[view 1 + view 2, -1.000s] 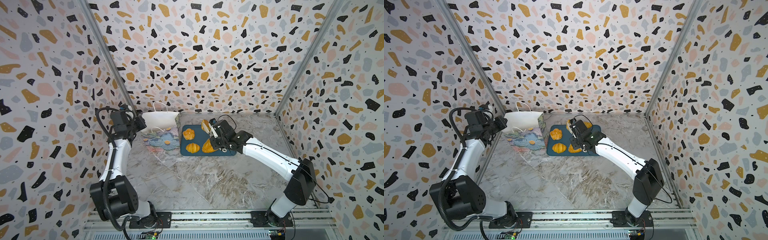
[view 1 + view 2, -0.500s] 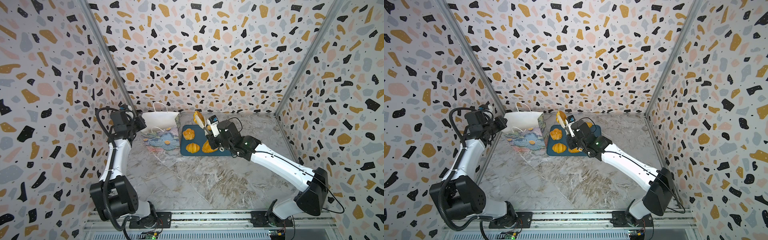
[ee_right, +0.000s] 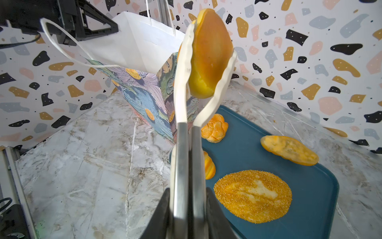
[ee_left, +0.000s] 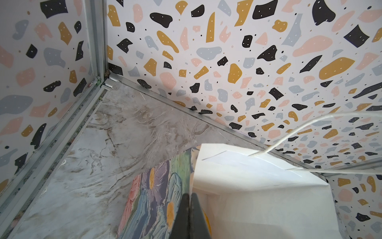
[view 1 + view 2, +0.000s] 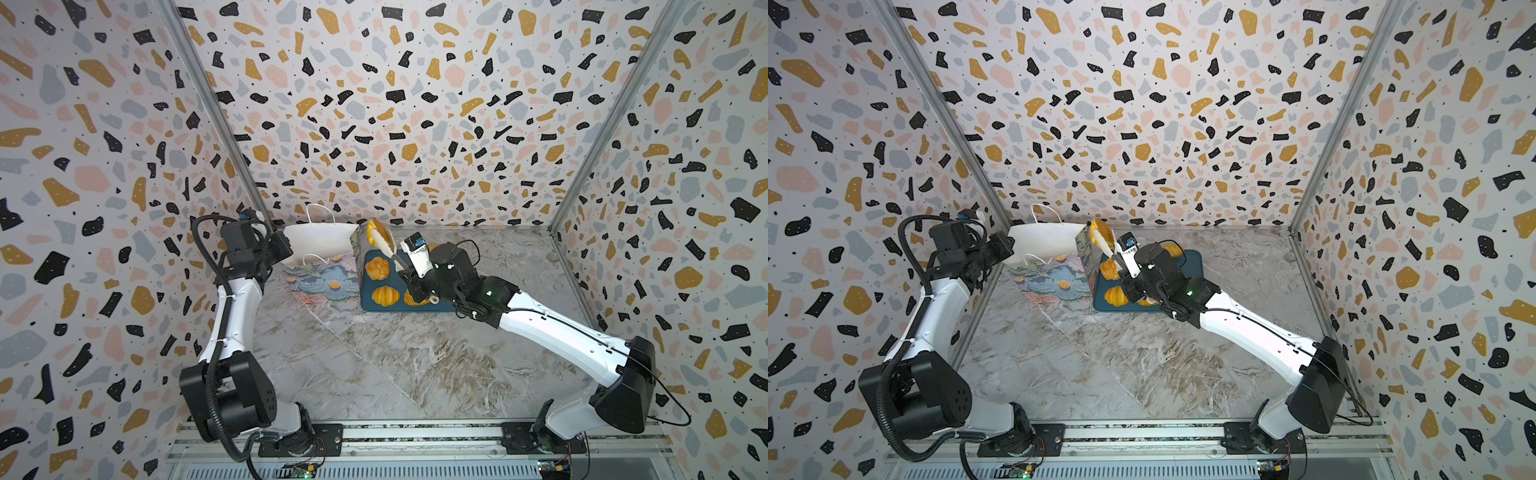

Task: Place the fake bread into the paper bag
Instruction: 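Carry the golden bun in the tongs over the bag held by the left gripper, then open the tongs with the right gripper to drop the golden bun into the bag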

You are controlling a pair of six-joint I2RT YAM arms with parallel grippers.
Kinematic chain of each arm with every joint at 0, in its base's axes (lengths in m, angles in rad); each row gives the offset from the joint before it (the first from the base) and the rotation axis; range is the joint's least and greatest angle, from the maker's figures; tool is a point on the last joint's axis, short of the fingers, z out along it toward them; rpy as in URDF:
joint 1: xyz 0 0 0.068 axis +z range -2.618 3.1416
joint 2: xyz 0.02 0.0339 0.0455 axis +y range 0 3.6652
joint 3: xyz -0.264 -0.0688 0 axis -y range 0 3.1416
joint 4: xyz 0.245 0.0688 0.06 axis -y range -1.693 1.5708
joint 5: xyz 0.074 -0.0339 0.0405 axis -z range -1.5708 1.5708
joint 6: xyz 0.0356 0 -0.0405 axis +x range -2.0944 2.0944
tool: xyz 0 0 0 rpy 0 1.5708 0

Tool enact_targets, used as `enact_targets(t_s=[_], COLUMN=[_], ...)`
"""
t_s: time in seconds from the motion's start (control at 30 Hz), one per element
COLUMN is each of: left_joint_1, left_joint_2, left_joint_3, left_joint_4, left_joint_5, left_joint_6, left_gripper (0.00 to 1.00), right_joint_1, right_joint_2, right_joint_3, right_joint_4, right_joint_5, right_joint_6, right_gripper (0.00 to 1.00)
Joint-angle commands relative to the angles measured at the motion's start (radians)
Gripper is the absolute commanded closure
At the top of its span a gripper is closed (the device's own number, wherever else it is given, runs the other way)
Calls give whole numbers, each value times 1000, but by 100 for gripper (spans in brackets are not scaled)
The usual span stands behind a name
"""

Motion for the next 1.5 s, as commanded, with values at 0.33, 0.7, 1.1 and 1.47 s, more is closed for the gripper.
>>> enact_targets(t_s=[0.33,0.7,1.1,1.47], left_joint_1=[2,2,1,2], left_joint_2=[-24,-25,-26,-27], left_joint_3=[-13,-14,-15,-16], left_joint_4=[40,41,42,42], left_joint_5=[11,11,12,14], left_joint_6=[1,2,2,2], left_gripper=[100,100,100,100], right_joint_1=[37,64,73,74], right_joint_2=[60,139,268,392], right_joint_3=[159,250,410,571], right_joint_4=[81,82,-2,-92], right_joint_5=[-40,-72,-102,-118], right_joint_6=[-71,-97,-110,-113], right_gripper=[81,81,81,79])
